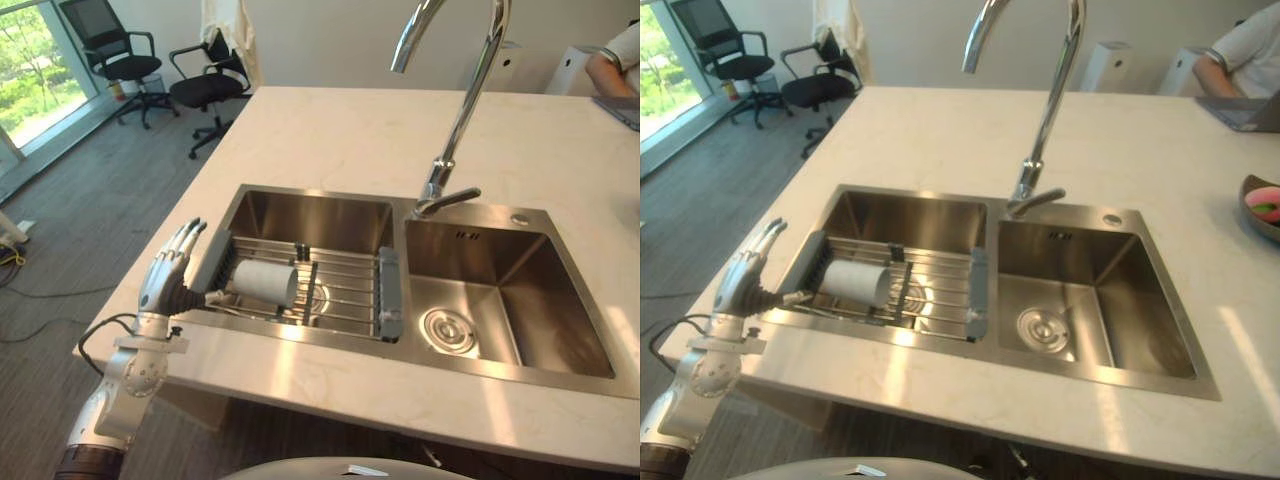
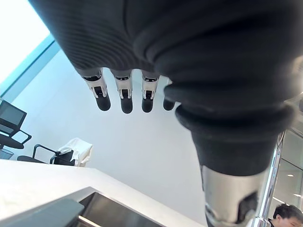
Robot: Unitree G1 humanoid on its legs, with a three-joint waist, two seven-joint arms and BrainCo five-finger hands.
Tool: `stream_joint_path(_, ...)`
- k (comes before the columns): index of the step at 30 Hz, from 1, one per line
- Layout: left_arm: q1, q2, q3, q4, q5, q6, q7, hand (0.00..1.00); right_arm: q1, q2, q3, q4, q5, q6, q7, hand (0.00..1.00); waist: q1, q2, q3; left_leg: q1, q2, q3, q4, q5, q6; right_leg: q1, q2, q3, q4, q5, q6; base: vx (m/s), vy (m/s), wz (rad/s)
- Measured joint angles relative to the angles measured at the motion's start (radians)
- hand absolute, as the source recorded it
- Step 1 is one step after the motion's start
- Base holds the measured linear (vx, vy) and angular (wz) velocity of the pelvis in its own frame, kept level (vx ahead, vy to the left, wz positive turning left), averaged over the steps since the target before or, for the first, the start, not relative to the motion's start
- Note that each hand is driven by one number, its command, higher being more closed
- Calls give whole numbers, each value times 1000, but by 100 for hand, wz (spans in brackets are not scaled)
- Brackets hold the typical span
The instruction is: Walk over to the sink, pick up the cup, carry it to the dishwasher, place the cup inside the dishwasher, then close the dishwasher door
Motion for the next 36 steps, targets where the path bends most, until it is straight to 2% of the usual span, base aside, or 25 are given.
stream_joint_path(8,-19,8,-36,47,20,43,49,0,44,1,-2,0,-10,-1,28,0,-27,12,8,17,28,39,-2,-9,-15,-12,23,31,0,-7,-11,13,-3,-13)
stream_joint_path(18,-107,6,-121,141,43,86,52,0,33,3,-11,-4,-9,-10,45,0,-51,14,16,40,46,84,-1,-22,-31,-16,43,71,0,-7,-13,-4,2,-14)
stream_joint_path(23,-137,7,-185,183,39,83,-13,0,37,15,-22,-4,-6,-9,46,0,-64,15,18,45,52,103,-2,-31,-39,-20,49,81,0,-9,-16,-11,6,-6)
stream_joint_path(28,-186,9,-190,240,35,110,-98,0,41,27,-42,-4,-6,-10,47,0,-70,23,23,51,62,113,-3,-33,-40,-26,59,96,0,-13,-20,4,0,-11)
stream_joint_path(36,-230,42,-231,261,19,119,-217,0,39,28,-55,-3,-6,-22,72,0,-83,33,29,52,63,121,-5,-34,-43,-29,59,99,0,-14,-18,2,3,-1)
